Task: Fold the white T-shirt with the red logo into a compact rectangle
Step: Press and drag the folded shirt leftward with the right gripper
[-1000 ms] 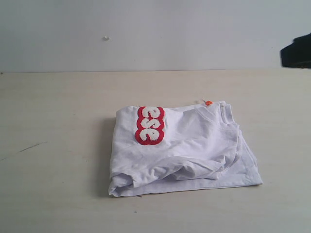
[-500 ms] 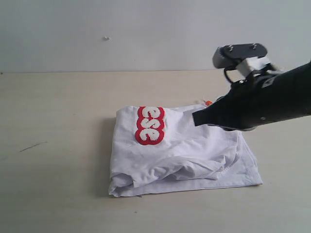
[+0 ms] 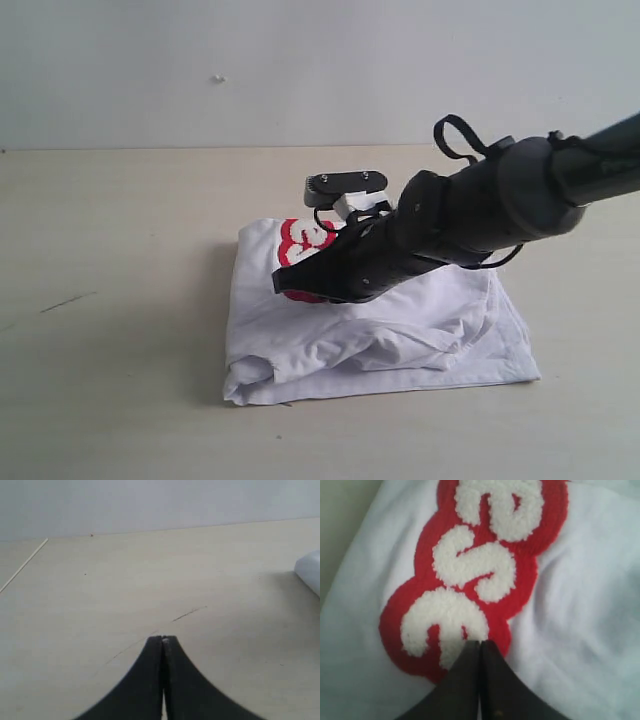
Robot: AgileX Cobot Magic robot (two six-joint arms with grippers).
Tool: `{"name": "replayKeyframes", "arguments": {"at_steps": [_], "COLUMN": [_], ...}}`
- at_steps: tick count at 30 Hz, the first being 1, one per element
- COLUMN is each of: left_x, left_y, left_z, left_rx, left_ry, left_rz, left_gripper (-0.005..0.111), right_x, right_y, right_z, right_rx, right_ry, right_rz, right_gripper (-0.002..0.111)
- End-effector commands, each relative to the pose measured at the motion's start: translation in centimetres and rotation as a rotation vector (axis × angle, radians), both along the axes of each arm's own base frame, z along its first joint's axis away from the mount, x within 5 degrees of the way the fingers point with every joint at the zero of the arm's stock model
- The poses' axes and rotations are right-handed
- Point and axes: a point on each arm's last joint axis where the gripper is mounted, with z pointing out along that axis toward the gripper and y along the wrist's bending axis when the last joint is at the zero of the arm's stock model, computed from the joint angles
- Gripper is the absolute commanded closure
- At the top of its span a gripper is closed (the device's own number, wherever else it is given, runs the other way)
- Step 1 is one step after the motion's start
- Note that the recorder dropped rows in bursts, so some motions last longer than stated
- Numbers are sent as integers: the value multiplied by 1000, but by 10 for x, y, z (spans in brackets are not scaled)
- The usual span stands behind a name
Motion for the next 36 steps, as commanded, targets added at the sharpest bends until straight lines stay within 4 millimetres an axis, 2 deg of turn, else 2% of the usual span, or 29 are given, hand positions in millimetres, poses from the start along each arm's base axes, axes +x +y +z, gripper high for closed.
{"name": "replayKeyframes", "arguments": {"at_steps": [1, 8, 13, 16, 21, 23, 25, 29, 30, 36], "left_x": [0, 0, 0, 0, 0, 0, 0, 0, 0, 0], "left_y": [0, 0, 0, 0, 0, 0, 0, 0, 0, 0], "left_z": [0, 0, 0, 0, 0, 0, 0, 0, 0, 0], "left_rx": [-5, -5, -5, -5, -5, -5, -5, -5, -5, -5], "left_ry": [-8, -8, -8, -8, -8, -8, -8, -8, -8, -8], "left_rz": [-1, -1, -1, -1, -1, -1, -1, -1, -1, -1], "left_gripper": [107, 107, 107, 107, 107, 107, 107, 107, 107, 107], "right_x": [15, 37, 45, 44, 32, 23, 14, 5, 4, 5], "right_y": [8, 20, 28, 29, 23, 17, 12, -5, -13, -36], "right_z": [-11, -11, -10, 7, 54, 59, 54, 31, 21, 5], "right_rx": [7, 34, 47, 49, 63, 48, 32, -2, -14, -20], "right_ry": [4, -29, -5, -48, -158, -172, -155, -106, -67, 74], "right_rz": [-8, -9, 25, 52, 69, 75, 73, 26, 11, -10], "right_gripper": [108, 108, 108, 108, 108, 108, 108, 108, 108, 108]}}
